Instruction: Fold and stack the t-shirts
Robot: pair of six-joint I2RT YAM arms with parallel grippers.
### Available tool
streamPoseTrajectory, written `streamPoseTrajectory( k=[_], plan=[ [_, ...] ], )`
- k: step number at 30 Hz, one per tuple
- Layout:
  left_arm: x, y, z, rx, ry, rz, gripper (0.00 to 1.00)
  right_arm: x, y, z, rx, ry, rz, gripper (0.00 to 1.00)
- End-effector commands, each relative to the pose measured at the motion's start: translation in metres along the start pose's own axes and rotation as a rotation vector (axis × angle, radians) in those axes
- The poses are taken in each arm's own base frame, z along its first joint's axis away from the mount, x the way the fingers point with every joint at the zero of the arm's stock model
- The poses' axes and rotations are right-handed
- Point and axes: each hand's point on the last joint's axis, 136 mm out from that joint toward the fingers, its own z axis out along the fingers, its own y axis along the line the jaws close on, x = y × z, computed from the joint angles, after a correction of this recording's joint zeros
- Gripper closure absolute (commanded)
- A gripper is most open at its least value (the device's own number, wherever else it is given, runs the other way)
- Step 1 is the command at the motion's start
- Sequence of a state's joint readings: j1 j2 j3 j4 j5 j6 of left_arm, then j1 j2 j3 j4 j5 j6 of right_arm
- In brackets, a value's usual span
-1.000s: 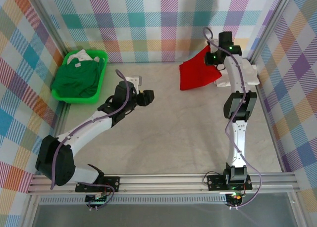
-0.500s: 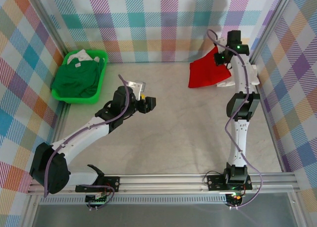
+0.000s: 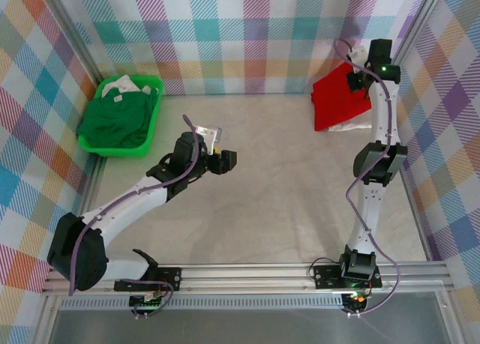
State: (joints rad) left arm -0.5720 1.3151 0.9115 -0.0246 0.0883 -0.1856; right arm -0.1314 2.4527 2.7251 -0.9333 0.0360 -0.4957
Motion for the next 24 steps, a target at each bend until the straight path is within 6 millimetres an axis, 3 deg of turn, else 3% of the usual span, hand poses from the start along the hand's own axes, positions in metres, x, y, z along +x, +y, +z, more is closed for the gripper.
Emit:
streamPoseTrajectory(
  k=[1, 10, 13, 15, 16, 20, 24],
  plan=[
    [-0.005, -0.005, 0.003, 0.016, 0.000, 0.020, 0.30, -0.029, -0.024, -0.028, 0.084, -0.096, -0.052, 1.00],
    [-0.008, -0.004, 0.008, 0.004, 0.019, 0.021, 0.30, -0.009, -0.063, 0.007, 0.222, -0.060, -0.101, 1.00],
    [-0.009, -0.003, 0.008, -0.004, 0.024, 0.024, 0.29, -0.003, -0.069, 0.022, 0.251, -0.054, -0.103, 0.84],
    [-0.009, -0.002, 0.008, -0.013, 0.031, 0.031, 0.29, 0.003, -0.072, 0.033, 0.272, -0.042, -0.105, 0.50],
    [-0.010, -0.001, 0.008, -0.020, 0.032, 0.033, 0.29, 0.007, -0.077, 0.038, 0.303, -0.029, -0.110, 0.43],
    [-0.017, 0.000, 0.000, -0.040, 0.027, 0.048, 0.28, 0.011, -0.093, 0.038, 0.379, -0.008, -0.095, 0.40],
    [-0.027, 0.008, -0.009, -0.099, -0.020, 0.063, 0.27, 0.002, -0.088, 0.013, 0.345, -0.036, 0.011, 0.36]
  ],
)
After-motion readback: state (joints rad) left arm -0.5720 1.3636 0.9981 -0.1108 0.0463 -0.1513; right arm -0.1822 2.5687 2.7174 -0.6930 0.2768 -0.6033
